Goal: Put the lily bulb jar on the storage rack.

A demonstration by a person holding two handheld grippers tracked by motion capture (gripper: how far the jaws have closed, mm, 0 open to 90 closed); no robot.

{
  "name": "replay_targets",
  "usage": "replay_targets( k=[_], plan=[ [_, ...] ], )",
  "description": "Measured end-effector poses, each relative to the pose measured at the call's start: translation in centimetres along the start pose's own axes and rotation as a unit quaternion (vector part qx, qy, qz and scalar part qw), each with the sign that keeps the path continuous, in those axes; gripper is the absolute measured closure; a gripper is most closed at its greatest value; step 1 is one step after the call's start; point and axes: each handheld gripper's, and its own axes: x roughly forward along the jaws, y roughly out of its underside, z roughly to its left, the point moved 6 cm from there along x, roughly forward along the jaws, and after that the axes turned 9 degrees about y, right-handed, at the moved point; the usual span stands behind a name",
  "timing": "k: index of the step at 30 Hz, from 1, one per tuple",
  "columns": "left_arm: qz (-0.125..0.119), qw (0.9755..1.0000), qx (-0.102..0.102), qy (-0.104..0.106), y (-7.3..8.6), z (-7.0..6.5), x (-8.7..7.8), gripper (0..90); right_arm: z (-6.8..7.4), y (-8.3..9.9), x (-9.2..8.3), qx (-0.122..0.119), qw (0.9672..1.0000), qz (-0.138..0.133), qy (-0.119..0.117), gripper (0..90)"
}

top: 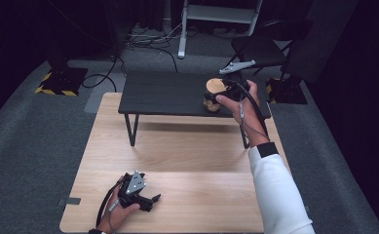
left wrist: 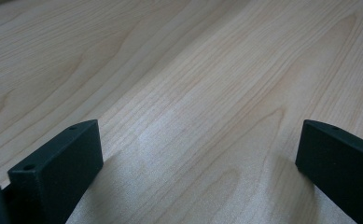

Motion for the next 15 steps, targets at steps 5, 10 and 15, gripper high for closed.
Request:
replay_targets(
  k=[5, 10, 15],
  plan=[
    [0.0, 1.0, 0.0, 0.0, 0.0, 0.0, 0.0, 0.5, -0.39, 0.14, 0.93, 0.014, 0.9999, -0.001, -0.002, 23.3],
    [0.0, 1.0, 0.0, 0.0, 0.0, 0.0, 0.0, 0.5, -0.17, 0.26, 1.16, 0.015, 0.9998, -0.008, 0.004, 21.9],
    [0.0, 1.0, 0.0, 0.0, 0.01, -0.01, 0.0, 0.5, -0.37, 0.71, 1.18, 0.023, 0.9995, -0.021, 0.002, 9.1]
  ],
)
